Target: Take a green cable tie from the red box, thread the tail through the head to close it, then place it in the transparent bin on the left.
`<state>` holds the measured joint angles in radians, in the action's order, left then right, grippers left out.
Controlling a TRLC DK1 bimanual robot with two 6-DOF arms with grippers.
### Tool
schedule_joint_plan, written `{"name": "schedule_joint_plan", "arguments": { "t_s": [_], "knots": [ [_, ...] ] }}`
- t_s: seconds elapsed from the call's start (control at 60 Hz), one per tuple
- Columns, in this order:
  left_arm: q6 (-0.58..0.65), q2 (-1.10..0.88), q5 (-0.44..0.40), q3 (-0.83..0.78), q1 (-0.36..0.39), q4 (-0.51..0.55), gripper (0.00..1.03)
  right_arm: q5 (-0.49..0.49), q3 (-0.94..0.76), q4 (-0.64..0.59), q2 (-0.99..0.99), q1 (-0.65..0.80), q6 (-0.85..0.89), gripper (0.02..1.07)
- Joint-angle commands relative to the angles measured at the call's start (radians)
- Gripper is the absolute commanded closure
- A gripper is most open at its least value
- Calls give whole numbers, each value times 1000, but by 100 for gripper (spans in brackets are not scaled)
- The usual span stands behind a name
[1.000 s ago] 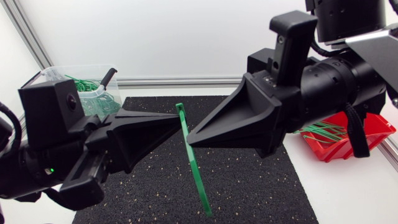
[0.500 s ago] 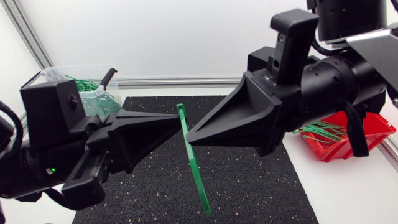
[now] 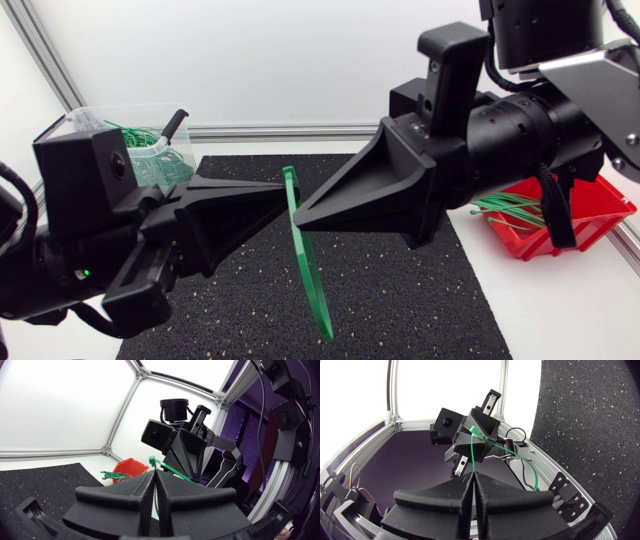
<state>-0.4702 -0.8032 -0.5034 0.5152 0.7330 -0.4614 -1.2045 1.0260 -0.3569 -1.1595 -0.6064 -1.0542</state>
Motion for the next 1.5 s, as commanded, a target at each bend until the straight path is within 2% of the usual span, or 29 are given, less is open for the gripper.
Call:
{"name": "schedule_joint_plan", "arguments": {
  "t_s": [0.0,0.2,0.367,0.7,1.283,1.333,1.433,1.483],
  "knots": [
    [8,22,0,-14,26,-6,99,6,-12,24,-23,13,-7,101],
    [15,39,16,-20,42,-5,99,5,5,45,-58,45,-12,101],
    [53,56,66,-32,80,0,99,0,31,42,-81,65,-15,101],
    [64,53,68,-43,78,-5,99,2,101,19,-65,66,-21,101],
    [79,52,77,-37,85,-3,99,8,54,67,-160,82,-20,101],
    [90,50,80,-43,82,-3,99,8,46,75,-144,82,-20,95],
    [108,48,80,-49,66,-3,99,6,31,88,-109,80,-20,65],
    [116,47,78,-52,60,-3,99,2,23,93,-97,80,-18,54]
  ]
}}
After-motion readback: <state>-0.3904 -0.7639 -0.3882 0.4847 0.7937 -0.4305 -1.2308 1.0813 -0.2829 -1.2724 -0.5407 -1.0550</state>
